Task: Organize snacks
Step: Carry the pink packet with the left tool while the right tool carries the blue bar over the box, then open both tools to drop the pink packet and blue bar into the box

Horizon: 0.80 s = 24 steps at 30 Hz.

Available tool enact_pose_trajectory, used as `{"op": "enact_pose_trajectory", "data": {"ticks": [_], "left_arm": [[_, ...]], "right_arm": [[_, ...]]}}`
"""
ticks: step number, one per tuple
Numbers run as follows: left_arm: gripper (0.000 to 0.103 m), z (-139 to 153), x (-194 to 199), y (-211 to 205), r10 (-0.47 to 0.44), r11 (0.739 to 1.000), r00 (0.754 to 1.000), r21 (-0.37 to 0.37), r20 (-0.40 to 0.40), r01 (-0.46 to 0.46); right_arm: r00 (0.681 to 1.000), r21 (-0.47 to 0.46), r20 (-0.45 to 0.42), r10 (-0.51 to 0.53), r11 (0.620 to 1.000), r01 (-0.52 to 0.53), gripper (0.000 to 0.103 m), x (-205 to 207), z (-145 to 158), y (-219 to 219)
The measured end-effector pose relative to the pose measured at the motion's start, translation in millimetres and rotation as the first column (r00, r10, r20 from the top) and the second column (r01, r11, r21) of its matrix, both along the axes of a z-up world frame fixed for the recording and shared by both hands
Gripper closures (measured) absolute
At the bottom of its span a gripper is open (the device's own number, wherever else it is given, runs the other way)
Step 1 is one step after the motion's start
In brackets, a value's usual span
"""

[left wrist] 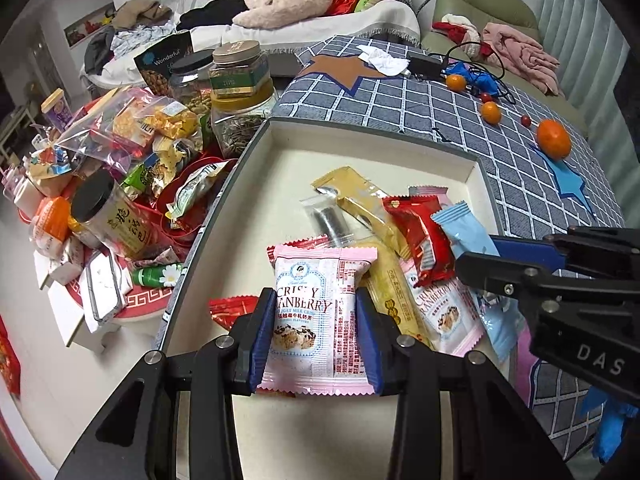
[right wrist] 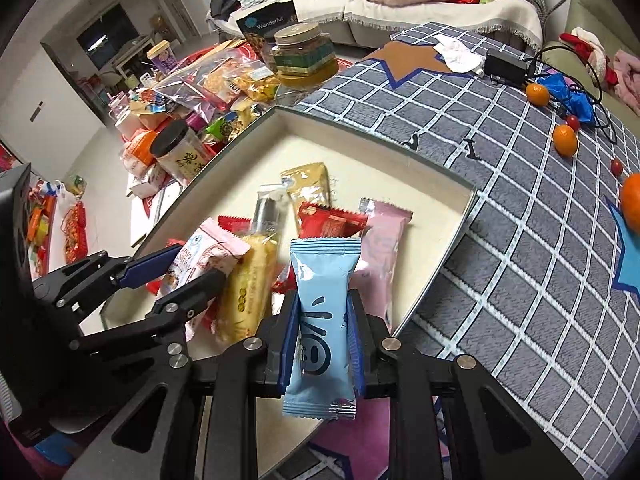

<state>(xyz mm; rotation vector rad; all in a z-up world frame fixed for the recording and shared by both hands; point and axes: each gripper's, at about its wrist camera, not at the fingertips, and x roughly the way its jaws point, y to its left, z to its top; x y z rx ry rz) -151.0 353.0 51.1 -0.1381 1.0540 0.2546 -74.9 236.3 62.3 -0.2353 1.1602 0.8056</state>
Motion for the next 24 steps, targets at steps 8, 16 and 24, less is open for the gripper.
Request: {"op": "enact_pose_trajectory", "data": {"ticks": [8,16,24], "left_arm": [[0.060,0,2,0,-0.003,1.000,1.000,0.003,-0.002,0.003],[0.060,5,-1,-4,-0.016,1.000,1.000,0.008,0.007,0.016],[0.060,11,-10,-9,-0.027,1.000,1.000,0.014,0.013,0.027]], "right_arm": [[1.000,0.000,0.011,0.027,1.000,-0.027,0.079,-4,4,7],[0.999,0.008,0.022,0.046,0.999,-0.046,0.079,-10,10,7],[0.999,0.010,0.025,0.047,0.999,-0.047,0.079,-12,13,6]]}}
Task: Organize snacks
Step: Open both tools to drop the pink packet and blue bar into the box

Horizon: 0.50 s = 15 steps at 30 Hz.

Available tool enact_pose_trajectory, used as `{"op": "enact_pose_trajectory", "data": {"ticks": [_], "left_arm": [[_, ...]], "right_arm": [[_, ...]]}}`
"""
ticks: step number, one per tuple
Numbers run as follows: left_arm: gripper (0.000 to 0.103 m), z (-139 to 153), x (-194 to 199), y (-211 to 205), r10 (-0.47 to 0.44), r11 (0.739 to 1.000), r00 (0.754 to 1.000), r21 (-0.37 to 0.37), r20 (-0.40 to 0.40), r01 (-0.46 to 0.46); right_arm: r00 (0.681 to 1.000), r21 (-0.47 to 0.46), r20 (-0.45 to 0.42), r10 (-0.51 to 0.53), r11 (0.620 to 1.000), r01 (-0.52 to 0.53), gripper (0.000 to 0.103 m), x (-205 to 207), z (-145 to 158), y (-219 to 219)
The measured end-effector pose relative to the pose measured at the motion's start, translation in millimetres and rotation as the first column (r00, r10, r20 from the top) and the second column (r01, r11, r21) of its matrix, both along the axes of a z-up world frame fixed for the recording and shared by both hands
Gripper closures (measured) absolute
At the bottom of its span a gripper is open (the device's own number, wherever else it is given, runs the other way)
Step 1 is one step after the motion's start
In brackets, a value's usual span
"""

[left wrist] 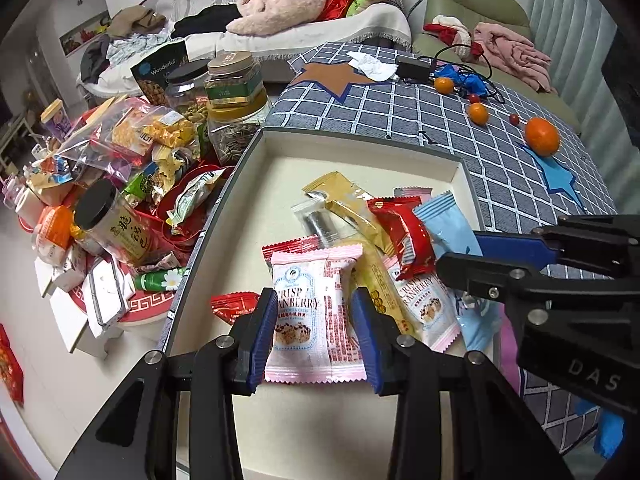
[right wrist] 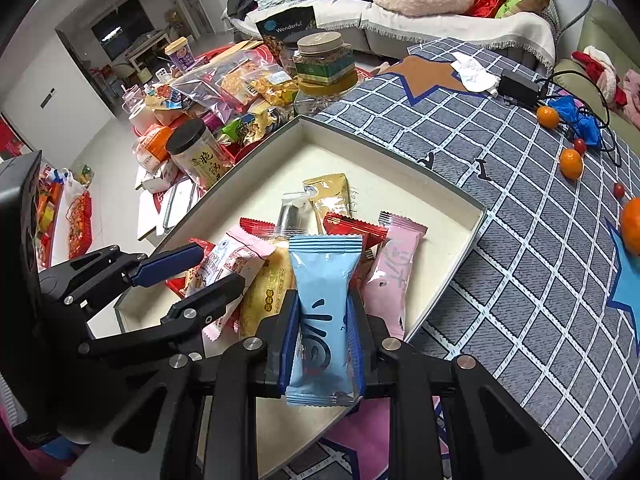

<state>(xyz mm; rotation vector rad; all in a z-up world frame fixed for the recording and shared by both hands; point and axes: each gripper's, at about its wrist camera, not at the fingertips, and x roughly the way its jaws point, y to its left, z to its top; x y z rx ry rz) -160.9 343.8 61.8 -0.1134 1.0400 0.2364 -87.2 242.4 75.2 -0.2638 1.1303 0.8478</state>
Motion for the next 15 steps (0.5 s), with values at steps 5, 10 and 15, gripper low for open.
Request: {"op": "enact_pose_trajectory", "data": {"ticks": [5,10,15], "left_arm": [[0.060,1,-8,1,0.003,1.000,1.000,0.000,-0.003,-0.003],[0.056,-4,-9,4,0.022,1.000,0.999,-0.005,-0.024,-0.022],[0.019,-7,-14,4,0.042,0.999,0.999,-0.005,-0.021,-0.042]], "right_arm": [[1.000,-0.002,0.006,0.019,1.000,-0.019,0.079,-6,5,0],[1.000,-0.028,-0.005,0.016,0.999,-0.016,0.078,-5,0,5],[0.999,-0.055,-0.033,0.010,0.998,-0.012,0.078,-5,-8,4]]}}
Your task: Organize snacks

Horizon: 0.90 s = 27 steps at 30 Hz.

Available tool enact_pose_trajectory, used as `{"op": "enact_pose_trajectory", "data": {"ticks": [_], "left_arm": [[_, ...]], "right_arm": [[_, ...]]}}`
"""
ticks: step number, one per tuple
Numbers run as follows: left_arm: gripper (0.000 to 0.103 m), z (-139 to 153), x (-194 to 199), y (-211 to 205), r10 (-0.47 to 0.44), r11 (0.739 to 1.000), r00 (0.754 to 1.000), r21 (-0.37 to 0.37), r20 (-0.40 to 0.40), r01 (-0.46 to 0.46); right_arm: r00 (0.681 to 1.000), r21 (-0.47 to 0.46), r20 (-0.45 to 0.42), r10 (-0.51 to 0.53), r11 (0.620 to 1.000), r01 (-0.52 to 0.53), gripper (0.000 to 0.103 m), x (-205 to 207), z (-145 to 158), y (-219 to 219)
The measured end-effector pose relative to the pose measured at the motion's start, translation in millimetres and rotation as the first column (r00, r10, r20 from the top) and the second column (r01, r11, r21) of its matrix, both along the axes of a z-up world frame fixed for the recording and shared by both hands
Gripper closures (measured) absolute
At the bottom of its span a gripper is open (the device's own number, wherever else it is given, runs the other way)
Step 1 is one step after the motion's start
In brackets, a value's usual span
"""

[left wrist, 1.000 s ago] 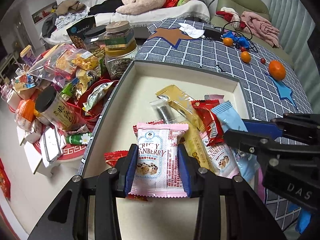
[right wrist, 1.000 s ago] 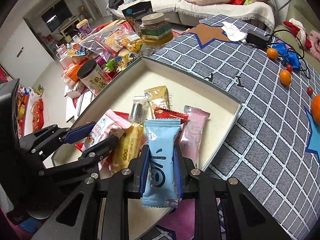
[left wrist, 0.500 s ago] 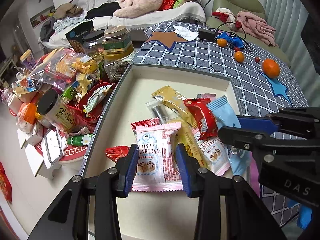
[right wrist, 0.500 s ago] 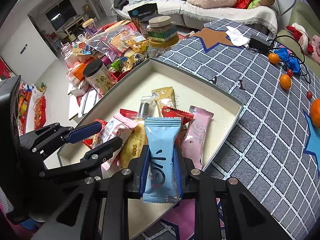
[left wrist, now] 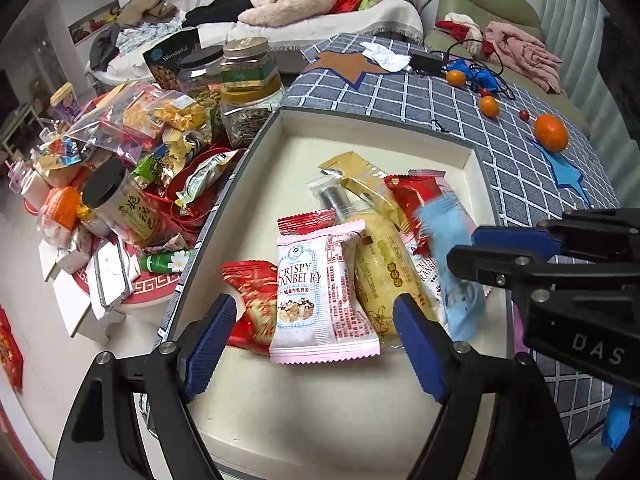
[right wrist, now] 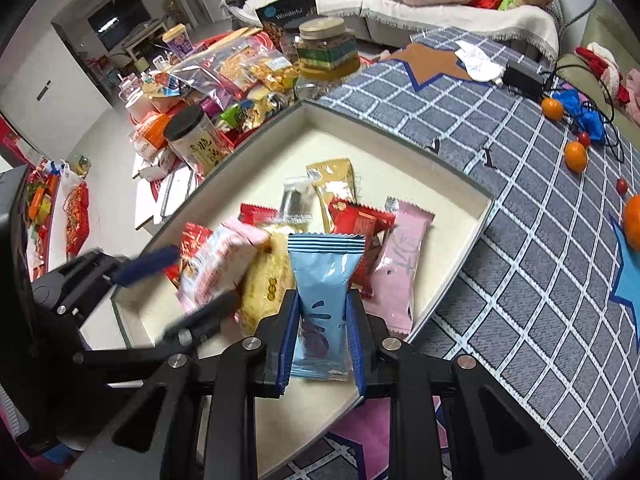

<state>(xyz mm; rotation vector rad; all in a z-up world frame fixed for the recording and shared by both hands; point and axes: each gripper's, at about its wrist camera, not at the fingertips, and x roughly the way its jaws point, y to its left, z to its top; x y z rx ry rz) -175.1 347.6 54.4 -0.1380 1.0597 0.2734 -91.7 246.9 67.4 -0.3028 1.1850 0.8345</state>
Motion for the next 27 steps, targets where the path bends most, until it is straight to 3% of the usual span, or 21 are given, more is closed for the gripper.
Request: {"op": "enact_pose_trajectory", "data": {"ticks": [2,4,5,6,10,11,12,16,27], "left_arm": [[0.019,-2,-1,-1,0.003,1.000,1.000,-0.005,-0.011,-0.003],[0.018,-5,0,-1,0.008,1.000,1.000,-0.009,-0.027,-0.009],[0.018,-7,0,-1,0.010,1.000,0.999,-0.010,-0.042,-0.011],[0.017,-8,1,-2,0.012,1.000,0.999,-0.006,-0.050,-0.012],[0.012,-15,1,-3,0.046,0.998,0.993,0.051,-0.105,-0.041],[0.012,-15,0,-4,0.049,0.997,0.993,0.059,-0.105,-0.043],[0.012,-15,-1,-4,0.051,0.997,0.994,0.065,-0.101,-0.044],[0.012,-6,-9,-6,0.072,0.990,0.995,0.128,-0.066,-0.064],[0.012,-12,-18,-10,0.075,0.995,0.990,0.074,-0.120,-0.067]], "right_arm": [[1.000,-0.008,-0.007,0.000,1.000,0.000,0.077,-1,-1,-2],[1.000,-0.018,-0.005,-0.002,1.000,0.002,0.041,-3,-1,-4],[1.000,-0.020,0.019,-0.008,1.000,0.009,0.013,-5,2,-5],[0.999,-0.019,0.039,-0.009,1.000,0.010,0.010,-7,4,-6],[0.998,-0.034,0.055,-0.007,0.999,0.009,0.010,-11,10,-8],[0.998,-0.041,0.056,-0.011,0.999,0.013,0.009,-11,10,-9],[0.998,-0.054,0.058,-0.017,0.998,0.021,0.000,-11,9,-9],[0.997,-0.069,0.069,-0.032,0.997,0.037,0.000,-13,10,-14],[0.997,-0.090,0.078,-0.010,0.996,0.017,0.000,-24,12,-21]]}}
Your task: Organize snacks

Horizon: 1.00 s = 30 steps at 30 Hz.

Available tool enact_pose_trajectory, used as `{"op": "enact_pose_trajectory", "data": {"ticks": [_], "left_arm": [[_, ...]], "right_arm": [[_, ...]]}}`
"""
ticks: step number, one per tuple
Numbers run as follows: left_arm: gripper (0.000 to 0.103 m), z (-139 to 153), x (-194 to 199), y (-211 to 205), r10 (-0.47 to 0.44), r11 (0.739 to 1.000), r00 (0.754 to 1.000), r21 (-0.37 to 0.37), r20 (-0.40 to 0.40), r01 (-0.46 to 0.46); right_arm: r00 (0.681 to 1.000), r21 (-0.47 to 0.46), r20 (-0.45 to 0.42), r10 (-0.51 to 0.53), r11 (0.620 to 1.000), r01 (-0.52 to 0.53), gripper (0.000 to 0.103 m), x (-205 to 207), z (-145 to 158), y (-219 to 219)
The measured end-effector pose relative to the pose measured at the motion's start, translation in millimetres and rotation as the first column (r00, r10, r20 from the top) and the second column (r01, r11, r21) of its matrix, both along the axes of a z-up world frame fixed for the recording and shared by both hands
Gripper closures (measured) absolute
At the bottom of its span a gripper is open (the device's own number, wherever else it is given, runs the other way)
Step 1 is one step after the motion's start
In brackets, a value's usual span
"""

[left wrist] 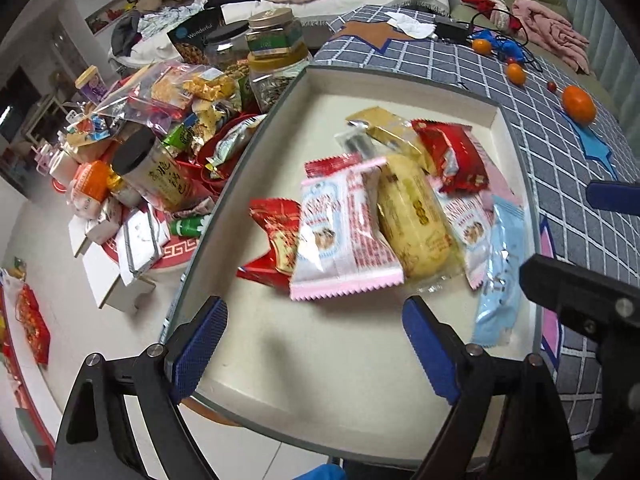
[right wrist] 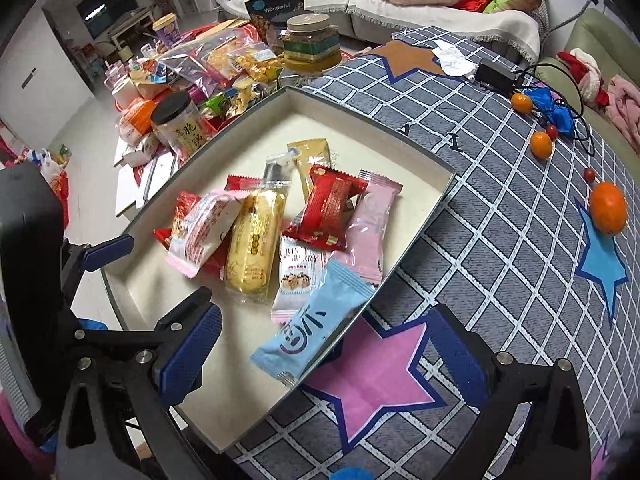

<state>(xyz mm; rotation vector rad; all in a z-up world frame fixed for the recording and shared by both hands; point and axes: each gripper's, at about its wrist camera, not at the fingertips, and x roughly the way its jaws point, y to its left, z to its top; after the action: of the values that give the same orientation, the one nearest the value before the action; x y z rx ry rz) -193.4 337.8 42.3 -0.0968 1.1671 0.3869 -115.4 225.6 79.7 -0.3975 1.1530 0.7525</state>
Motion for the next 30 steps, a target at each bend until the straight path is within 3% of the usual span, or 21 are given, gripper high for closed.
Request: {"op": "enact_pose_trajectory", "data": {"ticks": [30], "left_arm": [[0.012,14,-7,-18,-0.052,0.999,0.998,0.020,0.035,0.051]], "right_arm": [[0.997,-0.055,0.061,0.036,0.998,-0.033,0.000,-12,1,4]]}}
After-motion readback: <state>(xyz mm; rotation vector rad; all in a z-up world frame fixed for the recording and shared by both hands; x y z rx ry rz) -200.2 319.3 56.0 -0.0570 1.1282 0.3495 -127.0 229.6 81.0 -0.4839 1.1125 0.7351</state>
